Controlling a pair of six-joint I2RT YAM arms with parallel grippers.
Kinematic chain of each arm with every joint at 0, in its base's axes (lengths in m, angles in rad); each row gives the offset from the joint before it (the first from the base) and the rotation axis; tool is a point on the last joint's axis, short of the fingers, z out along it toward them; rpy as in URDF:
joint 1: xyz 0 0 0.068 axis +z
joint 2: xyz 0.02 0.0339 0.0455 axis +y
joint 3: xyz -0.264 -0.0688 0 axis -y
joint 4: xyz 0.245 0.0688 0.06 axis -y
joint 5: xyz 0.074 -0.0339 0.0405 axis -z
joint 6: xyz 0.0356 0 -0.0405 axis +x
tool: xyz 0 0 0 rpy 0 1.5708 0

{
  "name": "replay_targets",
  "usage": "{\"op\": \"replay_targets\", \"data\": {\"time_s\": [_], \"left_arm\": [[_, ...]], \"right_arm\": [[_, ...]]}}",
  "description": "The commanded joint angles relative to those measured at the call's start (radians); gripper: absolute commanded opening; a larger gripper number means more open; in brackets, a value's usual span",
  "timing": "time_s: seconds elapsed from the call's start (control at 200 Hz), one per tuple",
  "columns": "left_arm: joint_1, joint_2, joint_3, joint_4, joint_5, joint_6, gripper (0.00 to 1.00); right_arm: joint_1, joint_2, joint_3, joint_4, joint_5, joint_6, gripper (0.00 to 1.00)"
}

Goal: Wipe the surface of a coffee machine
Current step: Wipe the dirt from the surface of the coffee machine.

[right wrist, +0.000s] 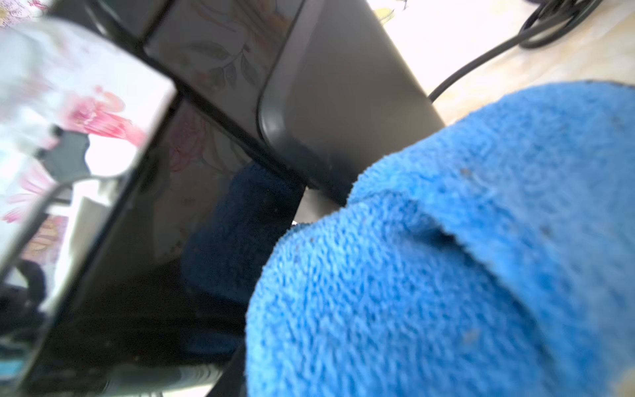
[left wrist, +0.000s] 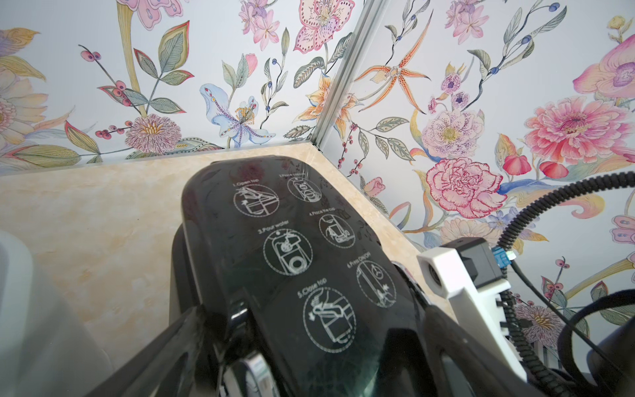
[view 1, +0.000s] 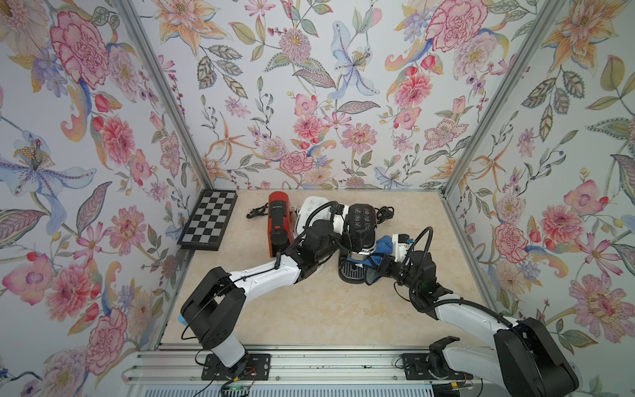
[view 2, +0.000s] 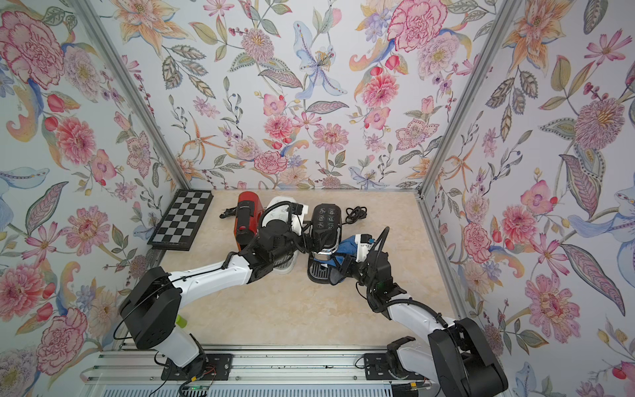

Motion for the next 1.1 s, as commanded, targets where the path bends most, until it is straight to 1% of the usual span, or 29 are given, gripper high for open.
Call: {"op": "replay_targets", "data": {"time_s": [0.0,0.18,0.395,0.495,0.575,0.74,0.971,1.091], "left_arm": [[-0.025,0.041,-0.012,-0.058,0.043,0.0,0.99],[-0.029,0.047,-0.005,-0.059,0.044,0.0,0.99],[-0.03,0.055,0.004,-0.063,0.044,0.002,0.99],[-0.03,0.063,0.012,-0.065,0.048,0.002,0.99],[-0.032,0.07,0.023,-0.065,0.052,0.0,0.99],[-0.036,0.084,0.039,-0.064,0.06,-0.002,0.99],[-0.037,0.077,0.039,-0.079,0.054,0.003,0.99],[-0.037,0.063,0.021,-0.084,0.044,0.006,0.99]], "right_arm": [[-0.023,-0.055,0.05,0.046,-0.045,-0.041,0.36],[-0.05,-0.094,0.091,0.017,-0.053,-0.066,0.36],[-0.051,-0.143,0.108,-0.014,-0.051,-0.09,0.36],[-0.049,-0.137,0.11,-0.067,-0.014,-0.125,0.36],[-0.048,-0.096,0.075,-0.058,0.01,-0.149,0.36],[-0.049,0.047,0.008,0.023,0.035,-0.14,0.36],[-0.054,0.218,0.02,0.126,0.023,-0.123,0.35],[-0.056,0.275,0.03,0.169,0.001,-0.099,0.35]]}}
